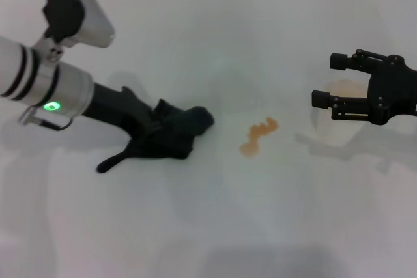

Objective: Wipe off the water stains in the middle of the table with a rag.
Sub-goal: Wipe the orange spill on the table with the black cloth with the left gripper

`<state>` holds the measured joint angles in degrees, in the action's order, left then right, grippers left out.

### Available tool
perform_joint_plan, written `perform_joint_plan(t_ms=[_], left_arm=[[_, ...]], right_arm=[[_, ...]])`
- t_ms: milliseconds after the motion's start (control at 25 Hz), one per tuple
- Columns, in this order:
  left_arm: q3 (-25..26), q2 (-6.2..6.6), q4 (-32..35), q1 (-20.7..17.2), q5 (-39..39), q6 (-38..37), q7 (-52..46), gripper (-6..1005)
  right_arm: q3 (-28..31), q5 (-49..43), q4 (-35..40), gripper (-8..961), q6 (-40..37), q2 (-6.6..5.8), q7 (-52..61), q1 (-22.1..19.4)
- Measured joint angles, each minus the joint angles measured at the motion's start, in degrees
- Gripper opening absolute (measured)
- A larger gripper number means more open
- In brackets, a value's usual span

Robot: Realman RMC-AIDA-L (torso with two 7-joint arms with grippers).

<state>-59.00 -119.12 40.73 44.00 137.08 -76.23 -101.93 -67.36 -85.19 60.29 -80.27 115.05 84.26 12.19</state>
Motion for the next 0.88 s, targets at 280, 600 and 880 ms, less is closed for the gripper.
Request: perform_joint_plan(t_ms=[280, 600, 880], left_arm=[[-0.06, -0.1, -7.65, 4.93, -4.58, 6.69, 4.61, 57], [-0.14, -0.22, -12.86, 8.78, -10.81, 12.33, 9.91, 60], [-0.34, -0.52, -17.59, 11.35, -17.62, 16.86, 14.85, 62]], right_arm=[[0.32, 0.03, 0.29, 864, 0.01, 0.0, -0.06, 0.36], [0.72, 0.03, 0.47, 864, 0.18, -0.02, -0.13, 0.47], [1.1, 0.03, 0.6, 863, -0.03, -0.08, -0.15, 0.47]])
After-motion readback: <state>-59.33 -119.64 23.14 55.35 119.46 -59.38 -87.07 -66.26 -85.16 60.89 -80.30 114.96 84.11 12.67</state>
